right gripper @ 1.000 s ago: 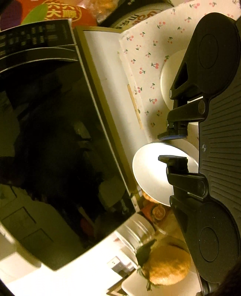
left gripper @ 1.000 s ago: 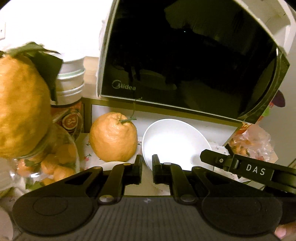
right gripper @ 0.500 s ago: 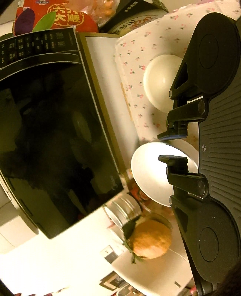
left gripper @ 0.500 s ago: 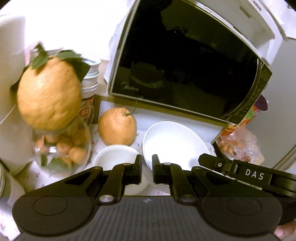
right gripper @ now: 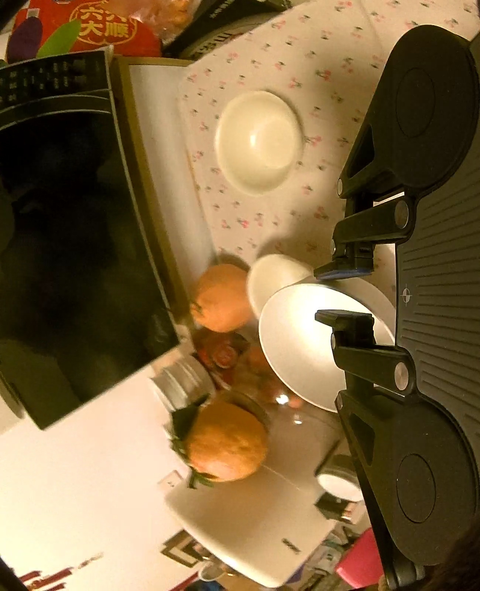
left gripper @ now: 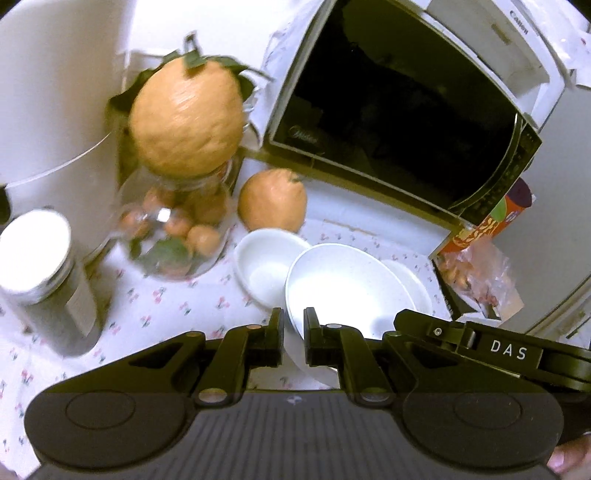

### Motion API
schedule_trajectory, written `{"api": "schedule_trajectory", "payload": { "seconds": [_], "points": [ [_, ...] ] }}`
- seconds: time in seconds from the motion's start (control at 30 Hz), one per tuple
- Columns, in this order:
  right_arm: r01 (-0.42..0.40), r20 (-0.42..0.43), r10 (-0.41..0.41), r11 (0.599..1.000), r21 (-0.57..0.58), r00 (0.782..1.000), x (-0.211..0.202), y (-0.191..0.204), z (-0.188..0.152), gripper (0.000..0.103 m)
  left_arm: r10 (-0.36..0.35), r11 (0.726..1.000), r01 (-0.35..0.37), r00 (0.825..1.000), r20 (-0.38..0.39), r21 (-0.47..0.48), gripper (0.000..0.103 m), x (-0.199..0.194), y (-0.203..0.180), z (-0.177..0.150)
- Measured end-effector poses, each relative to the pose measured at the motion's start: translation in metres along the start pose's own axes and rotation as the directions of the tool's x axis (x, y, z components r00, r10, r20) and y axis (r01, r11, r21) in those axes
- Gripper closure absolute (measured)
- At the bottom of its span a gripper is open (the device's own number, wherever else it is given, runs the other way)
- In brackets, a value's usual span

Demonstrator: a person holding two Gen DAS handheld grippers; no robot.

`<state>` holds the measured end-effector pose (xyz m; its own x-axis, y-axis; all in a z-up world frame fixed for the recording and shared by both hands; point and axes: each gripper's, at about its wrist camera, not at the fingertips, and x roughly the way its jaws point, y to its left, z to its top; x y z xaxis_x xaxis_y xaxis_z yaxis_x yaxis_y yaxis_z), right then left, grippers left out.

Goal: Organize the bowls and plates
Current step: 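Lift and carry the white bowl with both grippers toward the plate stack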

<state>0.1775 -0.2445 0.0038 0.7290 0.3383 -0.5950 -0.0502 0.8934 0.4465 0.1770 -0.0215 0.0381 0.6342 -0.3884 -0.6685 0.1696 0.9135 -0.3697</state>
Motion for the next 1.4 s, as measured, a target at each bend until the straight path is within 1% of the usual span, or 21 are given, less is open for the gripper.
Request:
{"api": "schedule_trajectory", "payload": {
  "seconds": [0.23,0.33,0.43,0.7,0.8,1.07,1.27,1.4],
  "points": [
    [-0.008,-0.053,0.006,1.0,-0.023,0.999,0.008,0.015,-0.024,0.085,0.014,1.0,-0.014,0.999,-0.031,-0.01,0.094,-0.008,0.022,-0.02],
    [-0.016,-0.094,0.014,1.0,-0.014,0.995,0.017,0.02,-0.034,0.085,0.024,0.999,-0.025,0.998,-0.057,-0.028,0.094,-0.008,0.032,-0.025],
    [-0.009,-0.154,0.008,1.0,-0.008,0.988,0.026,0.024,-0.044,0.085,0.021,1.0,-0.022,0.998,-0.066,-0.013,0.094,-0.013,0.04,-0.027],
    [-0.063,-0.241,0.064,0.998,0.012,0.969,0.038,0.035,-0.062,0.085,0.038,0.999,-0.038,0.988,-0.15,0.006,0.094,-0.02,0.068,-0.043],
    [-0.079,-0.26,0.078,0.997,0.007,0.962,0.042,0.042,-0.067,0.085,0.043,0.999,-0.042,0.985,-0.167,0.012,0.094,-0.025,0.077,-0.046],
    [-0.097,-0.303,0.081,0.995,-0.037,0.949,0.052,0.06,-0.08,0.084,0.082,0.996,-0.074,0.974,-0.21,0.045,0.094,-0.028,0.091,-0.049],
    [-0.099,-0.319,0.079,0.994,-0.046,0.944,0.058,0.062,-0.085,0.084,0.111,0.993,-0.1,0.964,-0.24,0.06,0.094,-0.022,0.093,-0.051],
    [-0.095,-0.323,0.071,0.994,-0.058,0.944,0.059,0.064,-0.087,0.084,0.11,0.994,-0.1,0.962,-0.252,0.053,0.094,-0.019,0.095,-0.051]
  ]
}}
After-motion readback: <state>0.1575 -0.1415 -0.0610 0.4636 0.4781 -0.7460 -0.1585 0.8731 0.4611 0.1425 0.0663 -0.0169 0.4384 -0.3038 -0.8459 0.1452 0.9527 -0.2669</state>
